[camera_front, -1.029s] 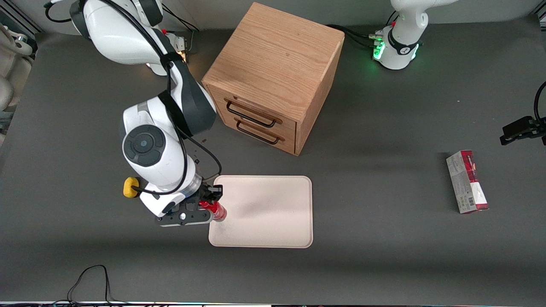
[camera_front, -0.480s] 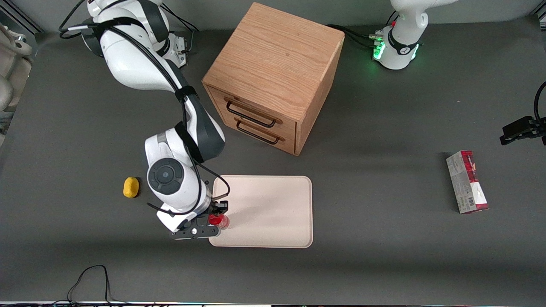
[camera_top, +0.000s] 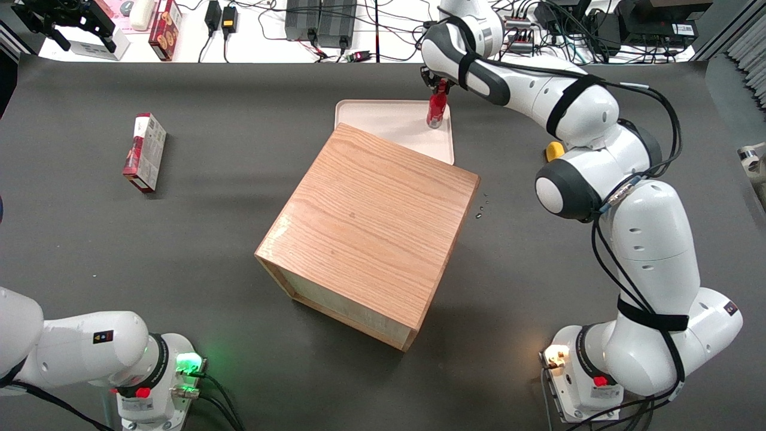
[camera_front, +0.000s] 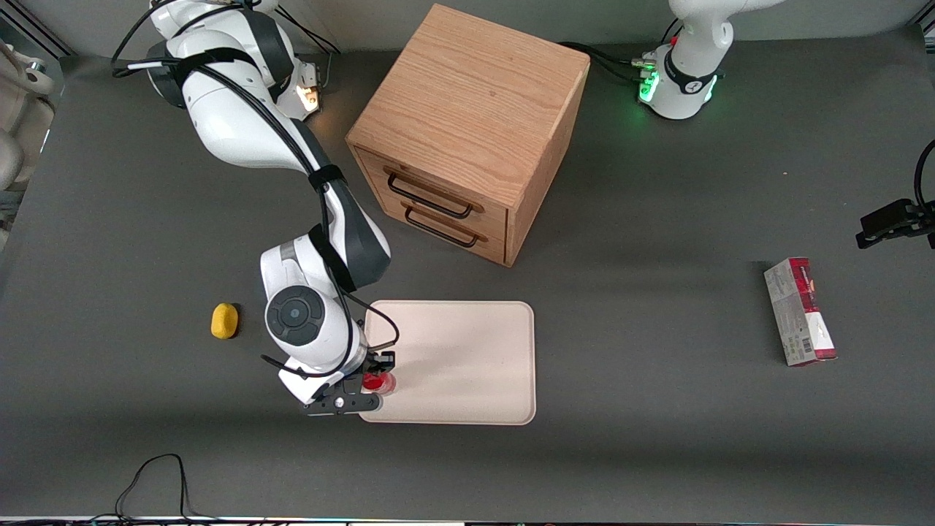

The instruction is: Place coke bottle on tray

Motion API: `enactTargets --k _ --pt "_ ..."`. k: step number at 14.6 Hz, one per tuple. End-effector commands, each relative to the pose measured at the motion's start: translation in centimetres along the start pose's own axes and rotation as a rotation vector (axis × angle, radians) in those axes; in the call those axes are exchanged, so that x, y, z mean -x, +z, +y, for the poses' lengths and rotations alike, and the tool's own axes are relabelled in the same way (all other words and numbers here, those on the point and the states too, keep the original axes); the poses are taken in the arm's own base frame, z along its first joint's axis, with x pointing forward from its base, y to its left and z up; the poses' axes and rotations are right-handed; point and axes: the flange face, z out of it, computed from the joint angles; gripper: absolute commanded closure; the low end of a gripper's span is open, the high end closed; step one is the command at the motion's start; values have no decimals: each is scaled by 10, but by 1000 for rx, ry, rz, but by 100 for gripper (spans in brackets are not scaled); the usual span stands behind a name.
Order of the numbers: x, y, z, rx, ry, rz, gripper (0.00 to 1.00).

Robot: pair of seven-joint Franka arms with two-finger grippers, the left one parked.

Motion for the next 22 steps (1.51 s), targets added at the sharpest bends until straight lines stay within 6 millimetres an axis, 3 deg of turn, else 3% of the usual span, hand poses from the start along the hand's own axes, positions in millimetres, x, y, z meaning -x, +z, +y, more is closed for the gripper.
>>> enactTargets --k 1,6,8,11,14,16,19,22 --pt "6 -53 3 -47 29 -17 0" --pt "41 -170 31 -14 39 -123 0" --pt "54 -211 56 -3 47 -147 0" --pt "72 -261 110 3 57 -208 0" --pt "82 -278 174 -5 99 -249 0" --pt "99 -284 211 -26 109 -254 0" --pt "132 -286 251 -65 164 -160 0" --pt "138 -286 289 -75 148 -112 0"
